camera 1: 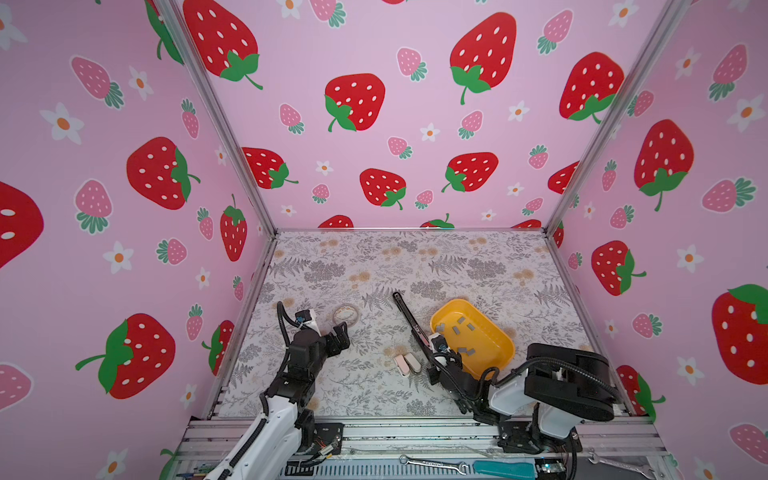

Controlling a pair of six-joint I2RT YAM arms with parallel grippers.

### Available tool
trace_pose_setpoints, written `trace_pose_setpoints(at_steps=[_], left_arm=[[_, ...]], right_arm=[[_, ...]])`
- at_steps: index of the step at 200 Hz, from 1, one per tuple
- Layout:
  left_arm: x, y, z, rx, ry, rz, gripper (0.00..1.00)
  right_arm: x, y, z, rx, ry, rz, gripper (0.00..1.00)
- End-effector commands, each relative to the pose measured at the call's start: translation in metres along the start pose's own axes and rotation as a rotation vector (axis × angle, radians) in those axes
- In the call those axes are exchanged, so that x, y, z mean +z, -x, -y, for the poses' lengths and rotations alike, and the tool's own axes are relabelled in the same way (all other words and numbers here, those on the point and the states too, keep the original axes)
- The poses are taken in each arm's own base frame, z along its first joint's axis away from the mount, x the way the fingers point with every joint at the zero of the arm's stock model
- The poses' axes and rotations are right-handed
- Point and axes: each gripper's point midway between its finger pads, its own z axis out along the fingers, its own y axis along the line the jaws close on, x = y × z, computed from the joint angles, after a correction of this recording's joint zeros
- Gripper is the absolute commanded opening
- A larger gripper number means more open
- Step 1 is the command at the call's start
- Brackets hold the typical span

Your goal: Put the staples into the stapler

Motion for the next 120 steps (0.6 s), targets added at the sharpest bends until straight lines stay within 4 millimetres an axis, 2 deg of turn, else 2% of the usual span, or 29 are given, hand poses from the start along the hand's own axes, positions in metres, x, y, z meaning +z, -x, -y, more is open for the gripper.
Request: trace_pose_setpoints(at_steps=[1, 38, 90, 120], left_arm=[[-0.001, 0.014, 0.007, 0.018, -0.011, 0.047, 0.99], [0.000, 0.014, 0.007, 0.021, -0.006, 0.042, 0.99], [0.000, 0.015, 0.009, 0.029, -0.009, 0.043, 0.99], [0.000, 0.019, 0.011, 0.038, -0.007, 0.045, 0.99]], right_arm=[[-0.002, 0.016, -0.003, 0.093, 0.014, 0.066, 0.06], [-0.009, 0.025, 0.000, 0.111, 0.025, 0.082, 0.17], [-0.024, 0.050, 0.003, 0.133, 0.056, 0.126, 0.34], [-0.036, 0.068, 0.007, 0.144, 0.078, 0.167, 0.35]])
